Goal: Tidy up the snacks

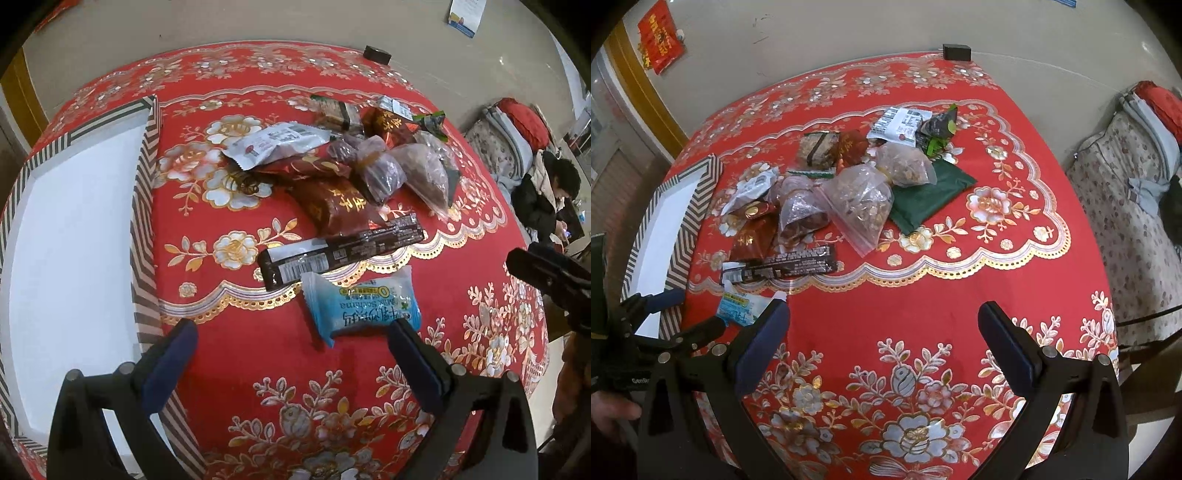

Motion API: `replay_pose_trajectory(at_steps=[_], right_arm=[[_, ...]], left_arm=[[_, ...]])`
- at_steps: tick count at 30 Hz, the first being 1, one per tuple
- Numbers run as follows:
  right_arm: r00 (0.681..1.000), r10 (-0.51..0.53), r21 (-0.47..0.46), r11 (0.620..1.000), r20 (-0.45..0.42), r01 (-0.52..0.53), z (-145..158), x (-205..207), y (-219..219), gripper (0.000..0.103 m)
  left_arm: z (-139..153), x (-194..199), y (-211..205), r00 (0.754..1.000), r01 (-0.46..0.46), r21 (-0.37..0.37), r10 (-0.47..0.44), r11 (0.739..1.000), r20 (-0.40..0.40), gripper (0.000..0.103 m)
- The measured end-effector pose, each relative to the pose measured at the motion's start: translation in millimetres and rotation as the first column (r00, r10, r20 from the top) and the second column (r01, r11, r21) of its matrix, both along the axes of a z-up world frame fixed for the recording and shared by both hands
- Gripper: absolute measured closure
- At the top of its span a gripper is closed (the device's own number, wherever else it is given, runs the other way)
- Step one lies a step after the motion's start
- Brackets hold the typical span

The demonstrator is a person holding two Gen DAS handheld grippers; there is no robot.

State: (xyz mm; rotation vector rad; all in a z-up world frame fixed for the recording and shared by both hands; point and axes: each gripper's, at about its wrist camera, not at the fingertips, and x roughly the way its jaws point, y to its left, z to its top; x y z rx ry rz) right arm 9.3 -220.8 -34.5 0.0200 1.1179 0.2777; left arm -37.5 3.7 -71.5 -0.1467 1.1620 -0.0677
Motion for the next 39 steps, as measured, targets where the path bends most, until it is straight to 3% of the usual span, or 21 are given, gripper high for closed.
replay_pose_trajectory(at_steps=[9, 15, 20, 39], right_arm=[[1.000, -0.007, -0.001, 1.000, -0.001, 0.007, -1.6, 0.2, -3.4, 0.000], [1.000, -0.007, 0.000, 1.000, -0.007, 0.007, -4.4, 2.7, -4.7, 0.000], [1.000, 0.003, -0.008, 1.000, -0.005, -0.003, -4.0, 4.1, -2.0, 0.000], [1.000, -0.005, -0.007, 1.000, 0.005, 0.005, -0.8, 2.3, -3.5, 0.000]], left_arm=[[-0.6, 3.5, 1.4, 1.000, -0.004, -0.041, 0.005, 0.999, 0.012, 0.000], [4.4, 10.3, -9.2, 1.000, 0.001, 0.115, -0.004, 0.993, 0.030, 0.000], [8.8, 17.9, -6.4, 0.999, -0.039, 0.162, 0.034, 0.986, 0.033, 0.000], [6.8, 18.4, -1.3, 0.999, -0.043, 0.113, 0.041, 0.993, 0.021, 0.000]])
